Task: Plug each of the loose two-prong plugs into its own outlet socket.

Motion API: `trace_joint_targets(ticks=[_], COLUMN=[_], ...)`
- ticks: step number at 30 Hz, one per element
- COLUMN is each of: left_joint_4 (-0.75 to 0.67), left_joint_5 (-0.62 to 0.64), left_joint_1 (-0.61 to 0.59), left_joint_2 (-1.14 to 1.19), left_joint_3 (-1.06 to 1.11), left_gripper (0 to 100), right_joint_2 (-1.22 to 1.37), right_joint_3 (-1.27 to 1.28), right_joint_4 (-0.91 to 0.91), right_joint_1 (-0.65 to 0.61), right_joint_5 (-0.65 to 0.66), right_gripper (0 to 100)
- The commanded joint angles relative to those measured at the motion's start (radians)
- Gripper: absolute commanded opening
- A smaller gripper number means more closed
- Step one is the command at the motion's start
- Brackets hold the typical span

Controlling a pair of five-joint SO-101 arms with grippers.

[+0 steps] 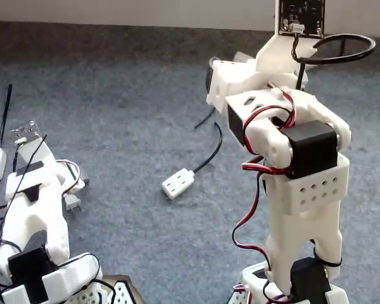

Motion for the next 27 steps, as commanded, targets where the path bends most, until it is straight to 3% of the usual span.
trace_joint_targets(ticks=[1,22,27], left_joint_4=[0.002,0.0,0.118], left_joint_5=[0.054,0.089,0.086], left_joint_1=[0.071,0.147,0.084], left_joint_2=[-0.015,-0.013,-0.013], left_joint_3=[-0.038,-0.114,-0.12], left_gripper=[27,27,27], right_joint_2=[-0.038,-0.03,-0.028], right_joint_3=[-0.038,-0.036,-0.036], right_joint_4=[-0.004,-0.005,-0.005], right_joint_1=[-0.015,-0.015,-0.015], right_joint_5=[0.012,0.012,0.012], right_gripper=[25.0,25.0,25.0])
